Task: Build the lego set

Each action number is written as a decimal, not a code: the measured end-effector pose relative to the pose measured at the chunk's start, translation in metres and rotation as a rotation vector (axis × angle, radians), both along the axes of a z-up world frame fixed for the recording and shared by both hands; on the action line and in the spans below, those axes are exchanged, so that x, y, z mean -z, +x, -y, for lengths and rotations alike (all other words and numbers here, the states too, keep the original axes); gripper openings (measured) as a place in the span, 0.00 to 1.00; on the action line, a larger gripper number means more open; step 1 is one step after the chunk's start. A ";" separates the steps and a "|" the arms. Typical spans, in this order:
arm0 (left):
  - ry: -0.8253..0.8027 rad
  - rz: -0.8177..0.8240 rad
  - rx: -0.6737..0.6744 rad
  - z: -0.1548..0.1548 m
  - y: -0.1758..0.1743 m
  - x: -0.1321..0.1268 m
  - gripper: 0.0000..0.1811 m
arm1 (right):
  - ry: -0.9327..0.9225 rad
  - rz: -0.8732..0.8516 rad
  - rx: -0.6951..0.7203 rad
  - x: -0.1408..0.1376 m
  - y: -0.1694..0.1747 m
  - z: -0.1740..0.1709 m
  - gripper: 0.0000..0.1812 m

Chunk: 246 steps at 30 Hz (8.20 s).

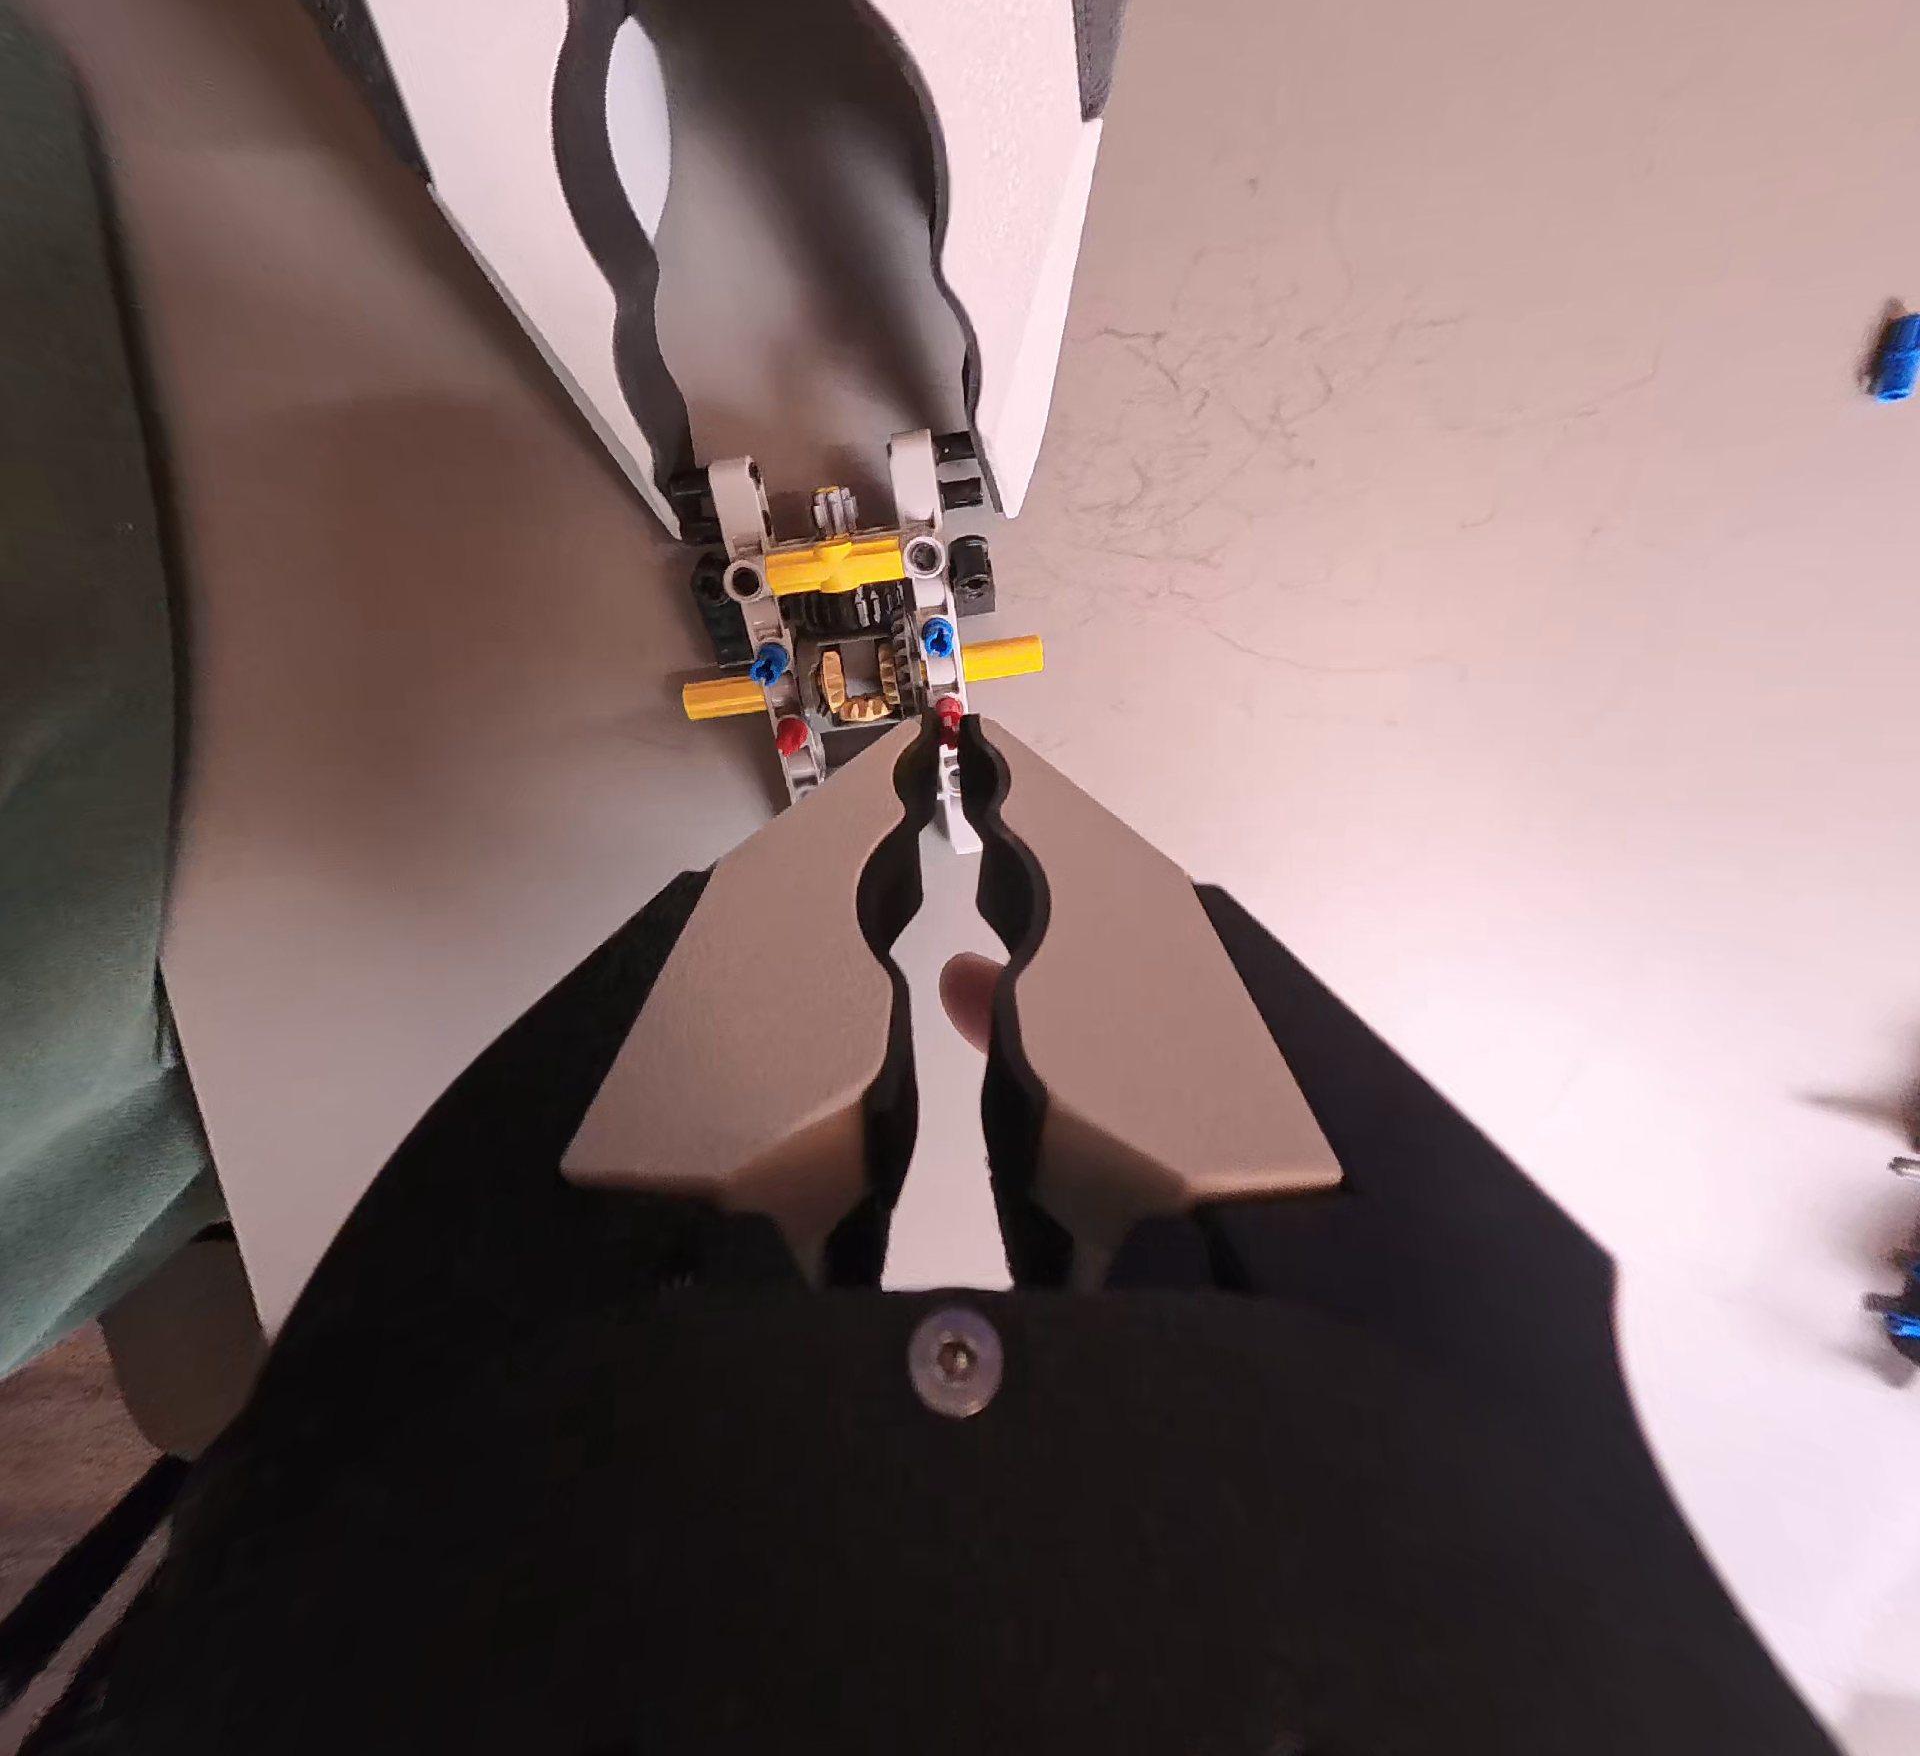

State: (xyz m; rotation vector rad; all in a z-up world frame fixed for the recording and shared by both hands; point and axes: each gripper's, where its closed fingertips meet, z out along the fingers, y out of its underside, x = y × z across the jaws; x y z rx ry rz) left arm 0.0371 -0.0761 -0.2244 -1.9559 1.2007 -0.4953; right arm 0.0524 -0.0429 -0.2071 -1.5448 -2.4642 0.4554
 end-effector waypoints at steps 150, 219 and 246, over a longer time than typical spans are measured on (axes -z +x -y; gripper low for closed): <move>0.219 0.434 0.024 0.005 -0.002 -0.082 0.06 | -0.765 -0.739 0.005 -0.068 -0.008 0.016 0.14; 0.095 0.696 -0.066 -0.002 -0.017 -0.114 0.07 | -0.601 -0.911 0.011 -0.083 -0.020 0.015 0.14; 0.105 0.543 -0.035 0.004 -0.009 -0.098 0.07 | -0.638 -0.768 -0.023 -0.060 -0.014 0.023 0.11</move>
